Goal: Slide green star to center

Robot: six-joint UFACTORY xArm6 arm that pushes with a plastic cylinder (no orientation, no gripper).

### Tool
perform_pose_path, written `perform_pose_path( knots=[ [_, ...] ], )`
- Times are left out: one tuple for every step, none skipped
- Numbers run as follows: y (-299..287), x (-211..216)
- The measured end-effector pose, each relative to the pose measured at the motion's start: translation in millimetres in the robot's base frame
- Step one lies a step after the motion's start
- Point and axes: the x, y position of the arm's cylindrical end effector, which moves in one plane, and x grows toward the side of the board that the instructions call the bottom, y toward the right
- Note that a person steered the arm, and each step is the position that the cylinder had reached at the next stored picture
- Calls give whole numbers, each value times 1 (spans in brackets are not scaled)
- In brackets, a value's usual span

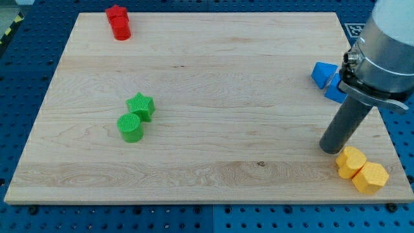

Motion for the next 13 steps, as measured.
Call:
perform_pose_path(
  knots=[
    [-40, -2],
    [-92, -7],
    [-107, -7],
    [-107, -7],
    [-130, -7],
    [-200, -7],
    [-303, -5],
    [-354, -3],
    [-368, -10],
    [-370, -19],
    [-361, -20],
    [-342, -34],
    [-332, -53]
  ],
)
